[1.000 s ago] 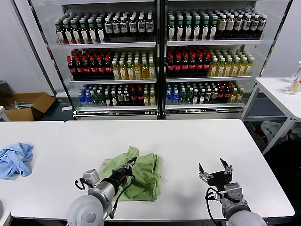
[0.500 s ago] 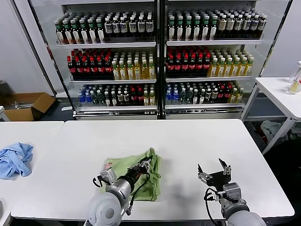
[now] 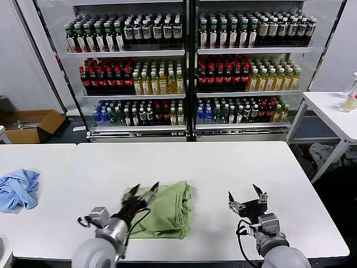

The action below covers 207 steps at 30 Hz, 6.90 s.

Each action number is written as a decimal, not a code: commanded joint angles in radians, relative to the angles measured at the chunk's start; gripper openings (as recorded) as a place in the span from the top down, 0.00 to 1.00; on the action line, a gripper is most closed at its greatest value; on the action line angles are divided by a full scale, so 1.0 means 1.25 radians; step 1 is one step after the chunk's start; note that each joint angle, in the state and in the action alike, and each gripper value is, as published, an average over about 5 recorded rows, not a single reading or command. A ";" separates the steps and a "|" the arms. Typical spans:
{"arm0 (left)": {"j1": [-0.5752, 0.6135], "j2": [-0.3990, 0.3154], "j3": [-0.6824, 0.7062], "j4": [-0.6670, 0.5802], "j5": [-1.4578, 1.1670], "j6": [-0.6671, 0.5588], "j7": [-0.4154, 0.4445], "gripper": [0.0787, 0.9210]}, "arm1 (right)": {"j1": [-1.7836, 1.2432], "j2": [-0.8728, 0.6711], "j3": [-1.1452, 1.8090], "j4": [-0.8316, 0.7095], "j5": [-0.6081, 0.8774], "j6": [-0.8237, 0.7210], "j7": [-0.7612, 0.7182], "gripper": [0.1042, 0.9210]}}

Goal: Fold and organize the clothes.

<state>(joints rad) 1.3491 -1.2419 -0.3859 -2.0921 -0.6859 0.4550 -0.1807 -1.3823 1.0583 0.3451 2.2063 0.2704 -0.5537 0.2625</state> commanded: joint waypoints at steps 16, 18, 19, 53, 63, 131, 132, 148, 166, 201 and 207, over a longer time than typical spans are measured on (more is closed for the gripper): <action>0.074 0.013 -0.086 0.115 0.243 0.044 0.018 0.12 | -0.005 -0.001 0.013 0.019 0.002 0.004 -0.003 0.12; 0.074 0.010 -0.082 0.111 0.229 0.045 0.020 0.16 | -0.002 0.000 0.010 0.017 0.002 0.004 -0.003 0.12; 0.073 0.008 -0.080 0.110 0.220 0.046 0.021 0.18 | -0.001 0.001 0.010 0.015 0.002 0.004 -0.003 0.12; 0.194 0.346 -0.766 -0.002 -0.614 0.099 0.000 0.97 | 0.042 -0.005 0.014 -0.017 0.012 0.006 -0.003 0.12; 0.075 0.115 -0.155 -0.199 -0.319 0.098 -0.053 0.97 | 0.003 -0.002 0.047 -0.006 0.009 0.006 -0.001 0.12; 0.135 -0.030 -0.196 -0.054 0.295 -0.159 0.111 0.12 | 0.366 0.174 -0.323 -0.397 0.279 -0.020 0.040 0.12; 0.134 -0.031 -0.195 -0.053 0.295 -0.157 0.110 0.12 | 0.369 0.176 -0.321 -0.401 0.279 -0.020 0.037 0.12; 0.136 -0.025 -0.186 -0.041 0.286 -0.160 0.097 0.12 | 0.357 0.184 -0.298 -0.405 0.332 -0.019 -0.010 0.54; 0.109 -0.010 -0.150 0.028 0.435 -0.357 0.140 0.12 | 0.083 -0.045 -0.025 -0.066 0.239 -0.018 -0.058 0.99; 0.040 -0.050 -0.142 0.118 0.552 -0.425 0.199 0.12 | 0.163 -0.022 0.102 -0.158 -0.043 0.167 -0.084 0.25; 0.037 -0.065 -0.142 0.126 0.540 -0.416 0.176 0.12 | 0.264 0.004 0.076 -0.300 -0.020 0.189 -0.079 0.13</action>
<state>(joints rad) 1.4098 -1.3055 -0.5643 -1.9576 0.1378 -0.1000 0.0530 -1.2178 1.0444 0.4437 2.0198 0.2734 -0.4088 0.1607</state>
